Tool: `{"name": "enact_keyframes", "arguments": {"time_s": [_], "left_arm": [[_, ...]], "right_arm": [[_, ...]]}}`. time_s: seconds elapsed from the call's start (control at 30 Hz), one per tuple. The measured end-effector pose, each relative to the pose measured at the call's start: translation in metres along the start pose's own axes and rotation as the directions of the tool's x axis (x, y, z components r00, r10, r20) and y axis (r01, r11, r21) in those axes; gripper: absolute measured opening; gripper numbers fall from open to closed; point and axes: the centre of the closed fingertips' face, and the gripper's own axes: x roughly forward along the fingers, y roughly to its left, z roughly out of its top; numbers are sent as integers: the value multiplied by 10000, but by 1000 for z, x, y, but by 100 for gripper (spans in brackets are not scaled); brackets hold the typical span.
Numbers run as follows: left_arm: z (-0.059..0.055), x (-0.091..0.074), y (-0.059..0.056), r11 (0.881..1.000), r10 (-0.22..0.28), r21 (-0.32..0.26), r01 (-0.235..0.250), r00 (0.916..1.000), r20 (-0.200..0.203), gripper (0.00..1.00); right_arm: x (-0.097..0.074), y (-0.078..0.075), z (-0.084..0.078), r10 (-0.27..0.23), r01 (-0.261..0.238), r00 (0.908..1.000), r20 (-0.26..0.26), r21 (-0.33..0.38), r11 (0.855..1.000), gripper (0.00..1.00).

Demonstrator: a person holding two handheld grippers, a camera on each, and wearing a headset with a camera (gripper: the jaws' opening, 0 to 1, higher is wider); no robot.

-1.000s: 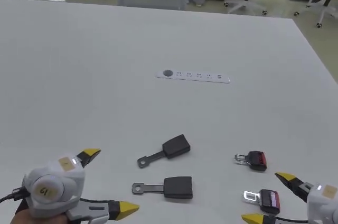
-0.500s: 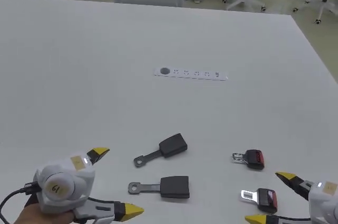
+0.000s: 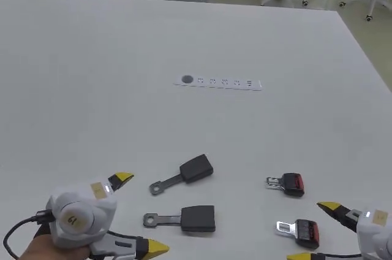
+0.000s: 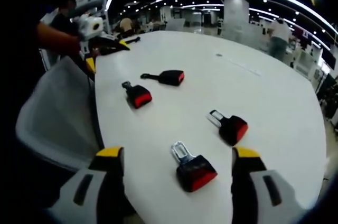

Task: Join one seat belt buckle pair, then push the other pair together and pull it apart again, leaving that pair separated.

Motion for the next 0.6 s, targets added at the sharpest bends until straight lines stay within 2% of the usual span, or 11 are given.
{"name": "enact_keyframes", "arguments": {"time_s": [0.17, 0.4, 0.6], "left_arm": [[1, 11, -5, 9995, -265, 149, 268, 9995, -149, 96], [-6, 27, -14, 9966, -754, 289, 771, 9956, -549, 92], [-14, 41, -17, 9933, -1064, 359, 1099, 9904, -880, 88]], "right_arm": [[3, -2, -6, 311, -312, 9993, -209, -35, 9995, 84], [7, -5, -16, 712, -716, 9957, -592, -43, 9974, 79], [10, -6, -25, 1006, -1025, 9904, -951, -155, 9946, 77]]}}
